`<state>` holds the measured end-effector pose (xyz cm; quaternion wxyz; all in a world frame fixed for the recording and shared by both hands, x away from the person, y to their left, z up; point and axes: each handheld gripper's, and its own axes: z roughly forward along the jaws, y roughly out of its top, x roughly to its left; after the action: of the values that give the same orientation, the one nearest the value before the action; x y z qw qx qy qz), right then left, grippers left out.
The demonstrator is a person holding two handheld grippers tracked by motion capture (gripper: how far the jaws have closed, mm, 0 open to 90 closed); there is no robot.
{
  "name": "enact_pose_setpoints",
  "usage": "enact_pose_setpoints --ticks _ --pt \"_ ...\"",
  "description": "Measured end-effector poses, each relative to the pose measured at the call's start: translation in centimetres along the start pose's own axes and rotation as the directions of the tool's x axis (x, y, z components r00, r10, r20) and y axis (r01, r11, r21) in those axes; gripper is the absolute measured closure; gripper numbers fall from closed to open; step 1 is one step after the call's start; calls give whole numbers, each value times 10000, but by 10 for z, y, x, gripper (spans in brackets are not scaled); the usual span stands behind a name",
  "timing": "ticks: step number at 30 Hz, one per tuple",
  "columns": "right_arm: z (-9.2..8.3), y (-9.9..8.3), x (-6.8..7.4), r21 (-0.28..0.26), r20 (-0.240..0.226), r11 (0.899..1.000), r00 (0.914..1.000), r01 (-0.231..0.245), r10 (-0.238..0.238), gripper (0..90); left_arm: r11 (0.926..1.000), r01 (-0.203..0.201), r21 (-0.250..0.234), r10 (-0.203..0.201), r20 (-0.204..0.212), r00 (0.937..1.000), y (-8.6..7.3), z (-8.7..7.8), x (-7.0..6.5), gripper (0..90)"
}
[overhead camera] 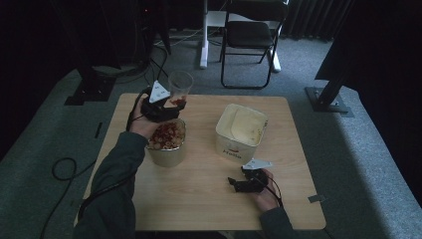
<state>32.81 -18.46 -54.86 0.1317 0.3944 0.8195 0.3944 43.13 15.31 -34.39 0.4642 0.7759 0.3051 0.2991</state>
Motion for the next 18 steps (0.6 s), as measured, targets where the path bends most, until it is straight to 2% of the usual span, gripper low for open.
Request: enact_pose_setpoints --ticks 1,4,10,18 --pt "0 0 0 -4 0 10000 10000 6 -6 250 9998 129 -165 -125 229 9997 7 5 -7 424" --pt "0 0 0 1 5 10000 10000 15 -15 250 9996 131 -263 -120 428 9990 13 9 -14 424" --pt "0 0 0 11 14 10000 10000 -3 3 250 9994 71 -346 -38 947 9955 29 29 -39 422" --pt "0 0 1 2 38 10000 10000 13 -13 250 9993 212 -320 -161 1516 9883 38 54 -66 420"
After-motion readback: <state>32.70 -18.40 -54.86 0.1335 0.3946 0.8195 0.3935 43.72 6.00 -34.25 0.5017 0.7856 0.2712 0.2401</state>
